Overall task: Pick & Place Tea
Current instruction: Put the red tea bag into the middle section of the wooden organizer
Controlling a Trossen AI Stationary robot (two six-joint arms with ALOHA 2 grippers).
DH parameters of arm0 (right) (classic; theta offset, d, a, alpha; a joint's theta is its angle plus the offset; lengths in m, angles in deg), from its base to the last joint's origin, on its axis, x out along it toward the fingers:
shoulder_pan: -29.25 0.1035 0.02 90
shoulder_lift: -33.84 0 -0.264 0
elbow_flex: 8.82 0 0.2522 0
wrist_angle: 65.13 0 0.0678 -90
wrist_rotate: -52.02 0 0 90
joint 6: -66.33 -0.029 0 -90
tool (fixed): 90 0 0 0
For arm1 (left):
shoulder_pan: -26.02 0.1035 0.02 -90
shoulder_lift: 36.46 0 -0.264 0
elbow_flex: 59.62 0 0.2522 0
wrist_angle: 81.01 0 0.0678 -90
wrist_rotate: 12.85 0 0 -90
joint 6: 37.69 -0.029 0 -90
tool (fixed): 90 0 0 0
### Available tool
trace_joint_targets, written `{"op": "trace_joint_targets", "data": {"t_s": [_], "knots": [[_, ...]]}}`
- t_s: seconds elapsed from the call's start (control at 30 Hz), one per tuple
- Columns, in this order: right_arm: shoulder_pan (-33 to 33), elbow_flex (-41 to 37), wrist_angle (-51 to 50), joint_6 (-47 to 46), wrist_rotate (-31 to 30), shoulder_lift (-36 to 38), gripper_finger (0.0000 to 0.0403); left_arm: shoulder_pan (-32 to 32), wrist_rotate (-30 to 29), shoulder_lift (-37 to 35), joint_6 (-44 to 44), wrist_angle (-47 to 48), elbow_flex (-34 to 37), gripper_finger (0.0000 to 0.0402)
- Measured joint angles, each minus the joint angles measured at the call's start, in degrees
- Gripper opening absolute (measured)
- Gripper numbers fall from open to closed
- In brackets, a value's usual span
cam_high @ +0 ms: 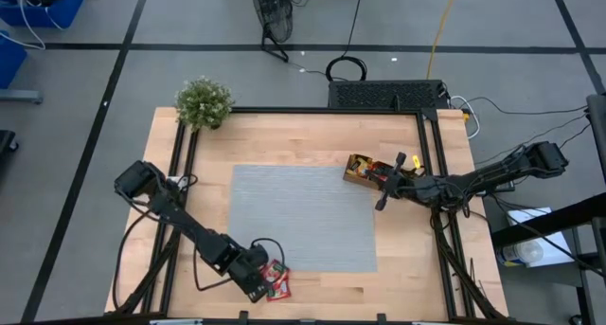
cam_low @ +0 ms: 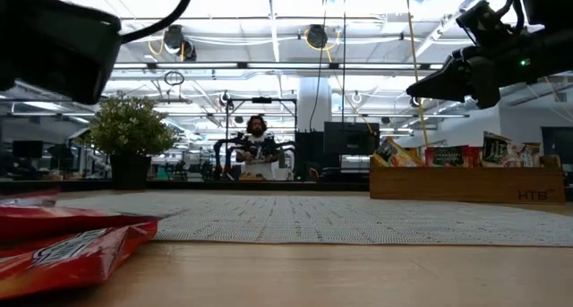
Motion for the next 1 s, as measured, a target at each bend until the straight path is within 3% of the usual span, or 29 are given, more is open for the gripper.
{"op": "trace_joint_targets", "data": {"t_s": [0.23,0.4,0.53,0.63,0.73,0.87,1.0], "knots": [[0.0,0.0,0.0,-0.2,0.0,0.0,0.0,-0.2,7.3,-1.8,4.5,4.1,0.1,0.0117],[0.0,0.0,0.0,-0.4,0.0,0.0,0.0,-0.2,11.3,-2.8,4.3,14.9,0.1,0.0086],[0.0,0.0,0.0,-0.4,0.0,0.0,0.0,0.0,9.8,-2.8,2.5,25.4,0.1,0.006],[0.0,0.0,0.0,-0.4,0.0,0.0,0.0,0.9,8.7,-2.8,2.4,28.2,0.1,0.0042],[0.0,0.0,0.0,-0.7,0.0,0.0,0.0,1.4,7.3,-3.3,2.5,25.3,0.0,0.0027],[0.0,0.0,0.0,-0.9,0.0,0.0,0.0,2.3,2.7,-3.4,-1.5,14.7,-0.1,0.0023],[0.0,0.0,0.0,-0.9,0.0,0.0,0.0,4.3,4.2,-4.6,-7.0,2.0,-0.1,0.0038]]}}
